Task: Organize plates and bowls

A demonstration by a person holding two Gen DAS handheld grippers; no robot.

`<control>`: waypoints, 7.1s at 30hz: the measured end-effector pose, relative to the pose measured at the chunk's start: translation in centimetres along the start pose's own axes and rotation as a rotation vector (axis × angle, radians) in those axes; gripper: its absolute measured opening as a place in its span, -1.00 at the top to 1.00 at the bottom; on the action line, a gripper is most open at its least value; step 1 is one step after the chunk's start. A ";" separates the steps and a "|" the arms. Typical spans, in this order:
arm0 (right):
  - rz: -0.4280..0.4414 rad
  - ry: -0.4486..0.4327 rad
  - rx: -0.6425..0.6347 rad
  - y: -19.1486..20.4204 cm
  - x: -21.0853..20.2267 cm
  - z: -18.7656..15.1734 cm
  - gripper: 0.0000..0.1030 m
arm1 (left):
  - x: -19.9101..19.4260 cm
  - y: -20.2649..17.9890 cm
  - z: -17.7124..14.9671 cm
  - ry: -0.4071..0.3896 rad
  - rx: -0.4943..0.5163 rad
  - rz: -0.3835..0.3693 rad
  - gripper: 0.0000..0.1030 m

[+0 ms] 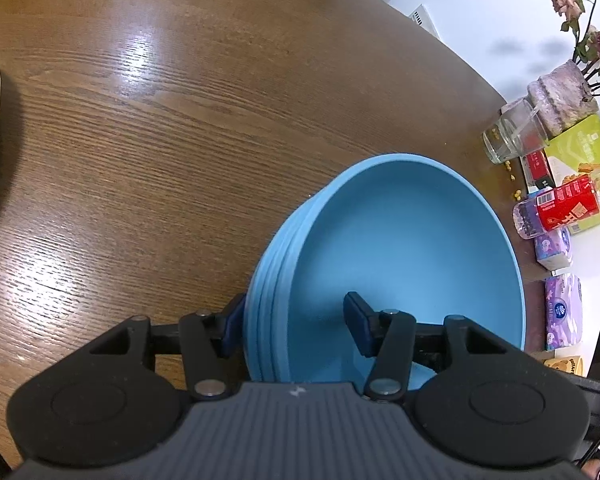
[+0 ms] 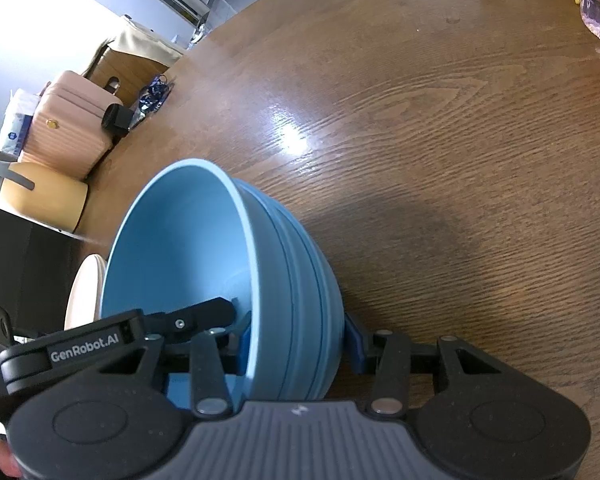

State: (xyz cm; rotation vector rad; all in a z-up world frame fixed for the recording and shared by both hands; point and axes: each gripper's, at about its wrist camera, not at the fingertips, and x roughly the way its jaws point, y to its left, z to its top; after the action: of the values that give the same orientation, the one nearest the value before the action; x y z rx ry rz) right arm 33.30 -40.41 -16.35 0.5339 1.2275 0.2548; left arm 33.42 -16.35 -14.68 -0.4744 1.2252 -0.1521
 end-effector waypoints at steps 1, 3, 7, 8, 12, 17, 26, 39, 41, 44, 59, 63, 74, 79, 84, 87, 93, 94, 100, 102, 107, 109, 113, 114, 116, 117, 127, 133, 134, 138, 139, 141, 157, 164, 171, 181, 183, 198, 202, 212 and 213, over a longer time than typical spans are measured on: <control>0.001 -0.002 -0.001 0.0 -0.1 0.0 0.15 | 0.0 -0.1 0.0 -0.002 0.000 0.000 -0.02; 0.002 -0.005 -0.005 0.0 -0.2 -0.1 0.15 | -0.3 -0.1 -0.2 -0.006 -0.001 -0.002 -0.02; 0.004 -0.012 -0.013 0.3 -0.6 -0.4 0.15 | -0.9 0.0 -0.3 -0.016 -0.001 -0.004 -0.02; 0.005 -0.014 -0.015 0.4 -0.7 -0.4 0.15 | -1.1 0.0 -0.4 -0.019 -0.001 -0.005 -0.02; 0.011 -0.022 -0.024 0.7 -1.2 -0.7 0.15 | -2.0 0.1 -0.6 -0.033 0.002 -0.005 -0.01; 0.018 -0.032 -0.037 1.4 -1.7 -1.2 0.15 | -2.9 0.5 -0.9 -0.046 0.003 -0.004 -0.01; 0.026 -0.036 -0.057 3.1 -2.0 -1.9 0.15 | -4.5 1.7 -1.1 -0.069 -0.005 -0.005 -0.01; 0.039 -0.022 -0.105 6.7 -0.7 -2.2 0.15 | -6.5 4.6 -0.7 -0.104 -0.043 0.002 -0.01; 0.041 -0.020 -0.111 7.3 -0.4 -2.2 0.15 | -6.8 5.4 -0.6 -0.107 -0.050 0.003 -0.01; 0.043 -0.016 -0.118 8.2 0.0 -2.2 0.15 | -7.3 6.2 -0.2 -0.111 -0.056 0.004 -0.01; 0.055 -0.011 -0.131 13.0 2.1 -2.6 0.15 | -9.9 10.2 1.3 -0.126 -0.069 0.011 -0.01; 0.058 -0.010 -0.137 14.2 2.5 -2.9 0.15 | -10.6 11.2 1.7 -0.131 -0.074 0.014 -0.01; 0.072 0.005 -0.155 18.1 4.5 -3.7 0.15 | -12.5 14.8 2.6 -0.144 -0.096 0.029 -0.01; 0.078 0.012 -0.164 19.8 5.4 -4.0 0.15 | -13.4 16.6 2.9 -0.150 -0.106 0.035 -0.01; 0.081 0.017 -0.171 21.4 6.1 -4.3 0.15 | -14.2 18.0 3.1 -0.154 -0.114 0.038 -0.01; 0.083 0.019 -0.175 22.3 6.6 -4.5 0.15 | -14.6 18.8 3.4 -0.156 -0.119 0.041 -0.01; 0.086 0.024 -0.180 23.8 7.5 -4.7 0.15 | -15.0 20.3 4.2 -0.158 -0.125 0.044 0.00; 0.087 0.026 -0.181 24.1 7.7 -4.8 0.15 | -15.1 20.6 4.2 -0.158 -0.126 0.045 0.00; 0.091 0.033 -0.183 25.5 8.9 -4.9 0.15 | -15.7 22.2 4.9 -0.159 -0.127 0.050 0.00; 0.094 0.030 -0.182 25.9 9.2 -4.9 0.15 | -15.9 22.7 5.1 -0.160 -0.126 0.051 0.01; 0.098 0.027 -0.182 27.1 10.1 -4.9 0.15 | -16.5 23.6 5.5 -0.162 -0.119 0.056 0.01; 0.099 0.025 -0.179 27.5 10.3 -4.8 0.15 | -16.6 23.8 5.8 -0.162 -0.114 0.057 0.01; 0.099 0.024 -0.171 28.1 10.9 -4.6 0.15 | -16.6 24.3 6.2 -0.156 -0.108 0.060 0.01; 0.099 0.025 -0.169 28.1 11.0 -4.5 0.15 | -16.6 24.5 6.3 -0.153 -0.107 0.061 0.01; 0.098 0.028 -0.163 28.3 11.4 -4.3 0.15 | -16.6 24.8 6.5 -0.148 -0.105 0.064 0.01; 0.098 0.029 -0.161 28.4 11.6 -4.3 0.15 | -16.6 25.0 6.6 -0.146 -0.105 0.065 0.01; 0.101 0.047 -0.139 29.3 13.6 -4.2 0.15 | -16.6 27.0 7.4 -0.122 -0.101 0.082 0.01; 0.097 0.059 -0.118 29.5 14.5 -4.4 0.15 | -16.3 27.8 7.7 -0.101 -0.094 0.092 0.01; 0.095 0.061 -0.114 29.6 14.7 -4.4 0.15 | -16.3 27.8 7.8 -0.097 -0.092 0.094 0.01; 0.088 0.061 -0.104 29.6 15.0 -4.5 0.15 | -16.0 28.1 7.9 -0.086 -0.086 0.092 0.02; 0.086 0.061 -0.101 29.6 15.1 -4.5 0.15 | -15.9 28.2 8.1 -0.084 -0.086 0.091 0.05; 0.079 0.059 -0.096 29.5 15.2 -4.5 0.15 | -15.8 28.3 8.2 -0.079 -0.085 0.088 0.08; 0.069 0.056 -0.095 29.1 15.3 -4.5 0.16 | -15.5 28.4 8.4 -0.072 -0.074 0.101 0.05; 0.073 0.017 -0.143 30.0 14.3 -4.3 -0.17 | -17.1 28.2 8.1 -0.145 -0.051 0.126 -0.39; 0.061 -0.016 -0.151 30.0 13.2 -4.4 -0.48 | -18.3 28.7 8.0 -0.184 -0.055 0.139 -0.69; 0.038 -0.133 -0.227 31.3 9.5 -5.7 -1.00 | -20.8 28.1 7.3 -0.287 0.023 0.127 -1.00; 0.023 -0.155 -0.253 31.7 8.6 -6.1 -1.00 | -21.4 27.8 7.0 -0.307 0.035 0.121 -1.00; -0.031 -0.275 -0.360 31.2 1.6 -10.9 -1.00 | -26.3 24.3 1.1 -0.495 0.126 0.148 -1.00; -0.047 -0.319 -0.379 30.1 -0.8 -12.9 -1.00 | -27.6 23.1 -1.5 -0.542 0.160 0.161 -1.00; -0.088 -0.432 -0.431 27.5 -6.3 -18.9 -1.00 | -30.2 20.0 -8.8 -0.639 0.216 0.164 -1.00; -0.095 -0.442 -0.436 27.3 -6.7 -19.6 -1.00 | -30.4 19.7 -9.7 -0.651 0.224 0.167 -1.00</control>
State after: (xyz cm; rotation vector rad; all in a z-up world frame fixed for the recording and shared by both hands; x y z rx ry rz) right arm 15.36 -15.47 -1.29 0.1379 0.7335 0.2960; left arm 11.28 9.62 0.78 -0.1956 0.5944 0.0123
